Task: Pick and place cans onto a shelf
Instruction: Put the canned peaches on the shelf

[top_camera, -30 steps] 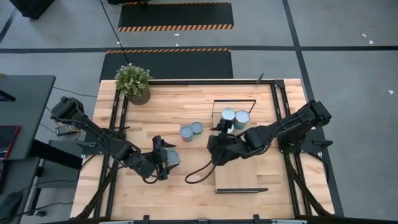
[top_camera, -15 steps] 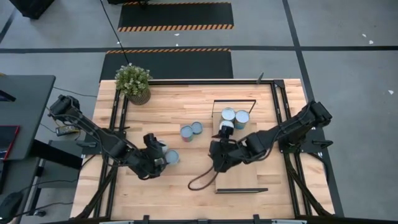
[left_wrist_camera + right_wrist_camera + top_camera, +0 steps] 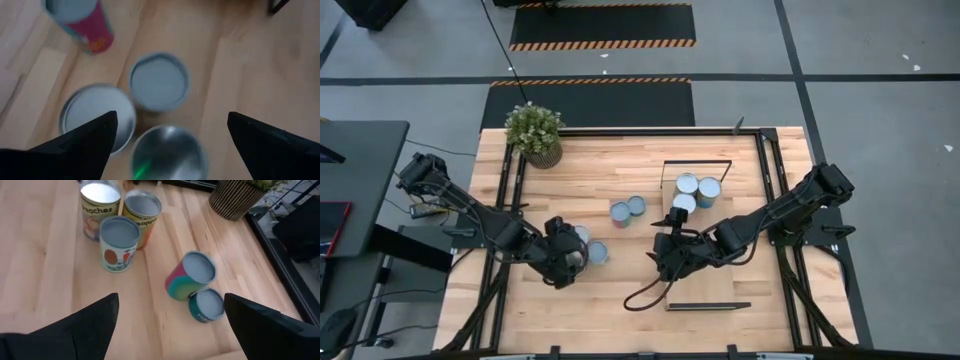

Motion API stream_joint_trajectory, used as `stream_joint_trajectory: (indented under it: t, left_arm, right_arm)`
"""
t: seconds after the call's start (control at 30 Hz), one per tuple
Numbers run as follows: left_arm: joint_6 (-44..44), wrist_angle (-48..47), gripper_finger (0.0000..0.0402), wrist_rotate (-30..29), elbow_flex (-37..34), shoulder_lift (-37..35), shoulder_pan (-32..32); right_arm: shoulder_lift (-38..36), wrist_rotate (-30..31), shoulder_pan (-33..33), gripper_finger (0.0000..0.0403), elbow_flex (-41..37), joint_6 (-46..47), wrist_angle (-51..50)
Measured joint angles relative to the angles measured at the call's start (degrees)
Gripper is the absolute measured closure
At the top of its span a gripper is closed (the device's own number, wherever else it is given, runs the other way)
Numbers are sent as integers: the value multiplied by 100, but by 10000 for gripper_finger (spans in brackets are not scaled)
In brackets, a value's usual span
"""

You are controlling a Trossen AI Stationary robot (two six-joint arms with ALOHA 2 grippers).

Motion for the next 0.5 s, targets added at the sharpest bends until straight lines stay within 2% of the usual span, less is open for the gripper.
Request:
stream_joint_trajectory:
  t: [0.17, 0.37, 0.5]
  left_arm:
    - [-610, -448, 17, -89, 219, -4, -541]
    - [-2220, -1610, 17, 144, 219, -4, -1251]
    - [-2910, -1870, 17, 177, 169, 13, -1683]
  right_arm:
    - [0, 2, 13, 35, 0, -6, 36]
    - [0, 2, 73, 35, 0, -14, 78]
    - [0, 3, 73, 35, 0, -23, 78]
